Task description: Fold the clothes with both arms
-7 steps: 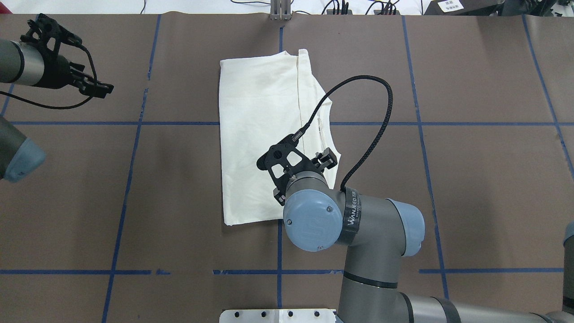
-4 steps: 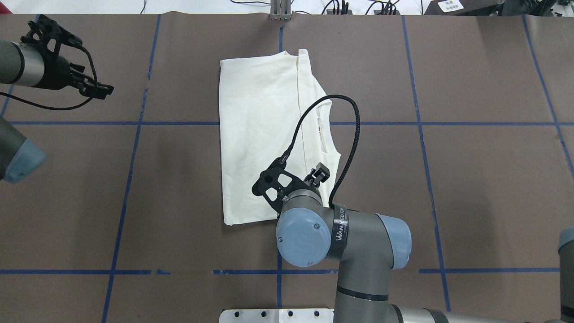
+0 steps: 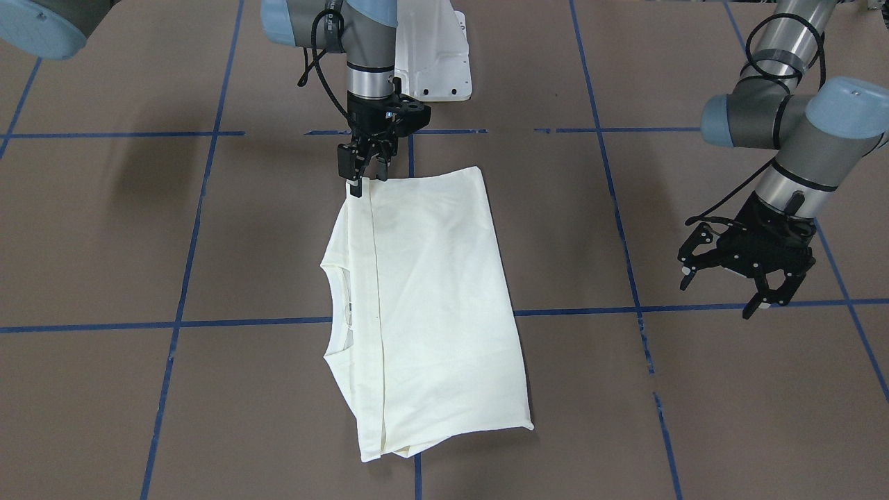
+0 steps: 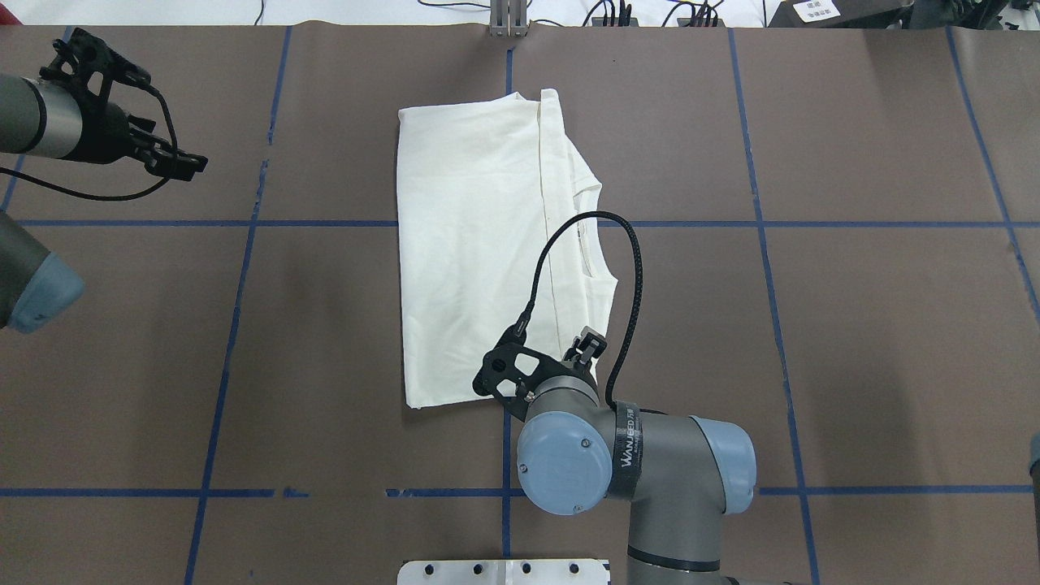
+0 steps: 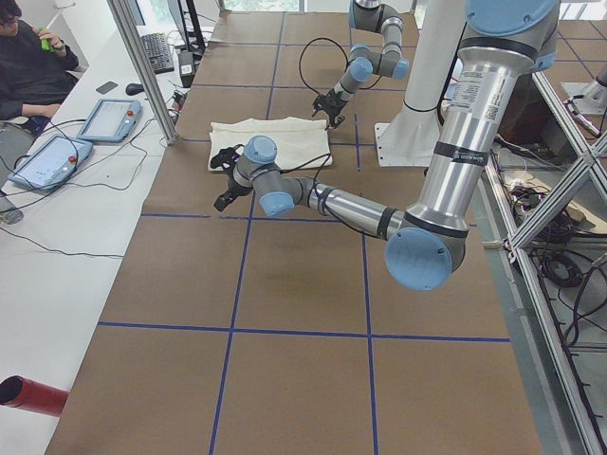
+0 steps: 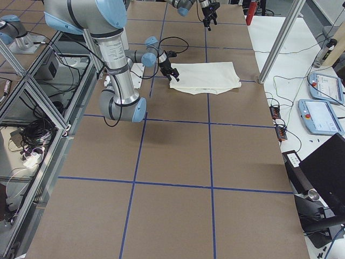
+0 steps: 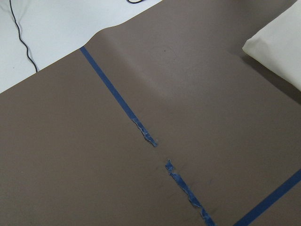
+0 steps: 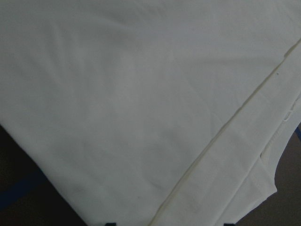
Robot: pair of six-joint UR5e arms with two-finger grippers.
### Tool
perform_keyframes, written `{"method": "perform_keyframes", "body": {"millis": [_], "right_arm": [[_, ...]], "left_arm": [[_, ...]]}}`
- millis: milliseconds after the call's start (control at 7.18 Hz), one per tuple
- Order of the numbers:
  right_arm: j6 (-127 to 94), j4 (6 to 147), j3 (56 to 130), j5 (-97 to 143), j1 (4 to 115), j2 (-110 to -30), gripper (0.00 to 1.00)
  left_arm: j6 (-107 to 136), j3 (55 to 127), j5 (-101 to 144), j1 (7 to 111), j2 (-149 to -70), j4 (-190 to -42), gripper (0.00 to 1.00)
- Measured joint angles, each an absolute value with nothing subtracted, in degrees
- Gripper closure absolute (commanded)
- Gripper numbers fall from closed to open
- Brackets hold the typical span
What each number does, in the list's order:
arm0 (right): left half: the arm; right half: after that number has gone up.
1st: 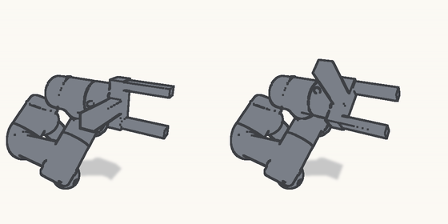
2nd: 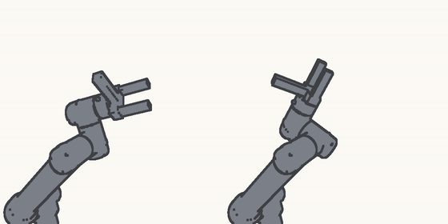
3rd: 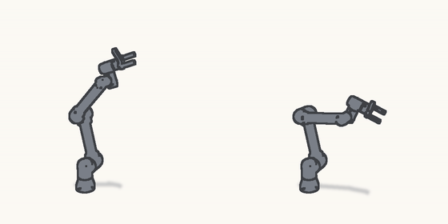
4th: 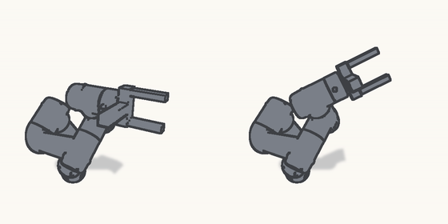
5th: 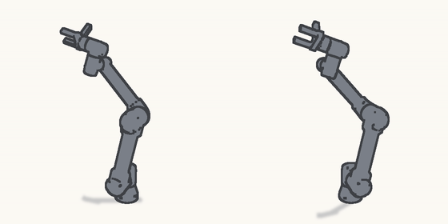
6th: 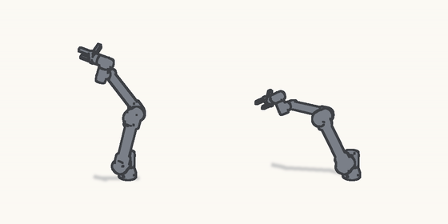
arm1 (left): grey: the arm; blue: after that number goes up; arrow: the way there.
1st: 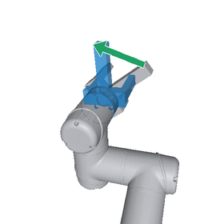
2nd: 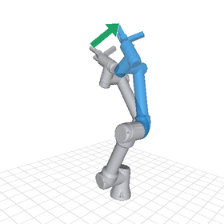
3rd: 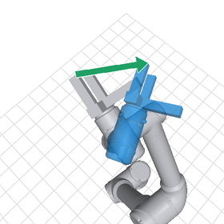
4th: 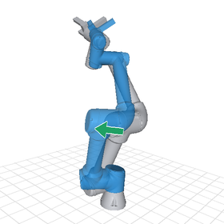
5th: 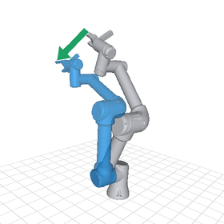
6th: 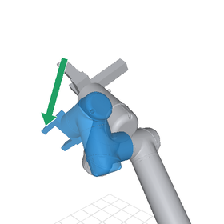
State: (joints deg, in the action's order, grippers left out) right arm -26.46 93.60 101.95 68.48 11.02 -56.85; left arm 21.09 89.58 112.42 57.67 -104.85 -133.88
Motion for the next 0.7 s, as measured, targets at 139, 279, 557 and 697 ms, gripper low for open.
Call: {"method": "perform_keyframes", "body": {"millis": [139,279,557,697], "right_arm": [[-26.1,93.6,102.0,68.5,10.9,-57.1,0.44],[-26.0,93.6,102.0,68.4,10.8,-57.2,0.49],[-25.9,93.6,102.1,68.3,10.6,-57.2,0.56],[-25.6,93.6,102.1,68.3,10.6,-57.2,0.63]], "left_arm": [[21.1,89.6,112.4,57.7,-104.9,-133.9,0.00],[21.1,89.5,112.4,57.7,-104.9,-134.0,0.00],[21.1,89.5,112.3,57.6,-104.9,-134.0,0.00],[21.1,89.5,112.3,57.6,-104.9,-134.0,0.00]]}}
